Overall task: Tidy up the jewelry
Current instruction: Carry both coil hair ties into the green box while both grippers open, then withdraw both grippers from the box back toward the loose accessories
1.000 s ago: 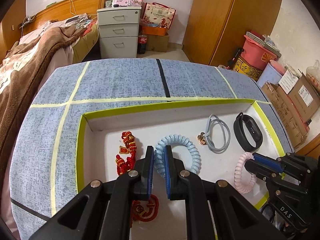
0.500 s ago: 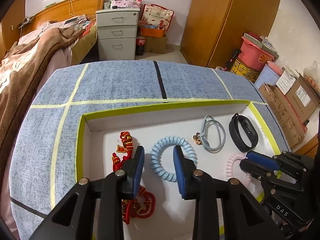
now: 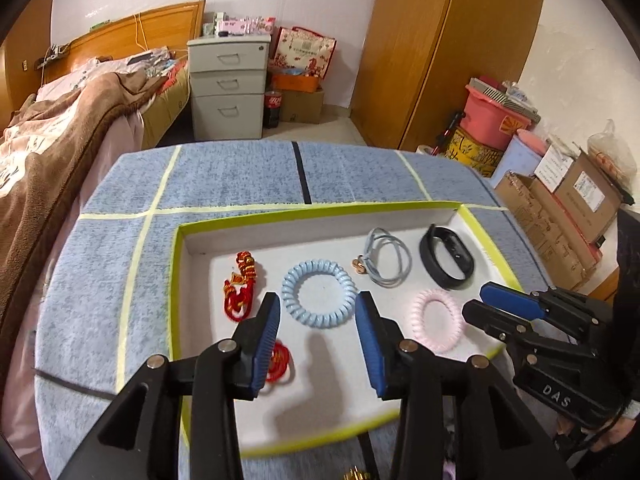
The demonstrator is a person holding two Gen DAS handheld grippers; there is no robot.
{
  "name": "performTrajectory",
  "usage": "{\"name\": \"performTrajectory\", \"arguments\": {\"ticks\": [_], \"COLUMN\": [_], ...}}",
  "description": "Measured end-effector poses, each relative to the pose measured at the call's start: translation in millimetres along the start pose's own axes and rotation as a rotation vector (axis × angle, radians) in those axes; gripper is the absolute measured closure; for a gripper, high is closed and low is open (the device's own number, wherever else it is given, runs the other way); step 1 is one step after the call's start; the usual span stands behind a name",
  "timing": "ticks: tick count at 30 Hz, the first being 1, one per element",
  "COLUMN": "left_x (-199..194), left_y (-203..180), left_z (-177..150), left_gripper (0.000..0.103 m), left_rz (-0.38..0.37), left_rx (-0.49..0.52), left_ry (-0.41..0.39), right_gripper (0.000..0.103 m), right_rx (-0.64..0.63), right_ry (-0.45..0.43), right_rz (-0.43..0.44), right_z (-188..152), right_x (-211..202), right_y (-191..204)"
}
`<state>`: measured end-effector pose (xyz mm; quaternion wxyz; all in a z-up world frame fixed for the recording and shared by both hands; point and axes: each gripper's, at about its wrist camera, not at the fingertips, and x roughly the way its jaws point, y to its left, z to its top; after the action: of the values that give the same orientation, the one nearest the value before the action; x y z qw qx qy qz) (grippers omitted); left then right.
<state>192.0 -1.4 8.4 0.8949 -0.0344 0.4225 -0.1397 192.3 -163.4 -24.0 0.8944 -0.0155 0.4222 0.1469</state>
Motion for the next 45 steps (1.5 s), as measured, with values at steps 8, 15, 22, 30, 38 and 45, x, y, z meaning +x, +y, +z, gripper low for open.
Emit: {"name": "performTrajectory", "arguments": {"ticks": [8, 15, 22, 30, 38, 45], "left_x": [-37.2, -56.2, -68.2, -74.5, -74.1, -69.1], "left_y": [-4.0, -4.4, -0.3, 7.3, 10.9, 7.3], "left_z": [-29.4, -60.7, -86.7, -109.5, -115.4, -116.2], "left_gripper": [0.058, 0.055, 0.055, 0.055, 0.054, 0.054], "left_rz": [0.023, 0.011, -0.016, -0.014, -0.013, -0.018], "left_rx": [0.003, -0.009, -0.063, -0.093, -0.11, -0.1], "left_ry": [-0.039, -0.049, -0.057, -0.047, -0.042, -0.025], "right_gripper": [0.074, 0.074, 0.074, 0.074, 0.074, 0.074], "right_rx": [0.036, 0.057, 0.063, 0.061, 0.045, 0.015], "right_ry": [-0.049, -0.044, -0.023, 0.022, 0.071, 0.092], "right_rz": [0.009, 0.006, 0.016, 0.002, -0.063, -0.168], "right_z": [-20.1, -41.7, -61.4, -75.4, -80.3, -84.2], "right_x": [-34.5, -47.8, -52.0, -40.5, -33.4, -34.6], "right_y": [-1.9, -4.5, -0.7, -1.2, -1.4, -5.9]}}
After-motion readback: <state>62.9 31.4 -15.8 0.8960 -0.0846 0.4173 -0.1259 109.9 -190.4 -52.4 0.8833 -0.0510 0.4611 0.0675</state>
